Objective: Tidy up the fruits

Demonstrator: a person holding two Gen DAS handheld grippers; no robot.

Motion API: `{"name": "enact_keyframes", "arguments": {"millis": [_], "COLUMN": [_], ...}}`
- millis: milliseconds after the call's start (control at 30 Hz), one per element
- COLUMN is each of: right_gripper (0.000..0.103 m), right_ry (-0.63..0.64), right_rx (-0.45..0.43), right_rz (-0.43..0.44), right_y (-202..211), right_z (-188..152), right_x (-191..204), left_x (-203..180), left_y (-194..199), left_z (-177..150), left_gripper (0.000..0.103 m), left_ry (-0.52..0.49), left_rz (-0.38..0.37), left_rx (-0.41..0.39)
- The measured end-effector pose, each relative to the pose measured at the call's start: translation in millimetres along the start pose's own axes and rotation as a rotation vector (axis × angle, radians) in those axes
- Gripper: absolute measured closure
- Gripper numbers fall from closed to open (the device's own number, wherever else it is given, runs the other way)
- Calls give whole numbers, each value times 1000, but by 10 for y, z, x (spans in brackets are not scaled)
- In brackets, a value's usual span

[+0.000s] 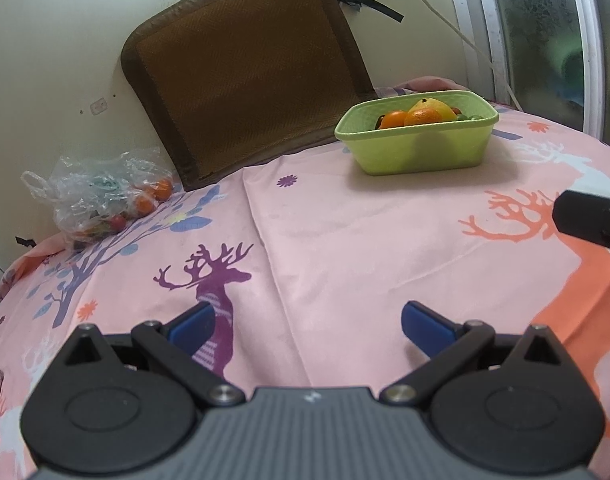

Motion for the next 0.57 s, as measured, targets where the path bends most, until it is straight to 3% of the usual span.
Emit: {"name": "enact_keyframes", "arguments": {"millis": [300,567], "right_gripper": [13,13], "right_ry": [7,11], "right_rx": [-13,-18], "right_rz": [0,-4], "right_y": [12,18], "right_z": [14,12], "right_x": [1,3], "left_x": [-11,-64], "left_y": [5,23], "left_z": [1,3], "left_gripper": [0,0], "left_ry": [0,-8], "left_rz": [-11,-63], "left_rx": [-6,-21]}}
Point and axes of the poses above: each gripper's, at about its wrist camera, not at the fingertips, and y roughly against the way its jaws point, x to its left, z to its top, the point moved 6 cm from there along -y, roughly the way its jaws point, and after that the axes turned 14 degrees about -z, right-handed, at the moved point
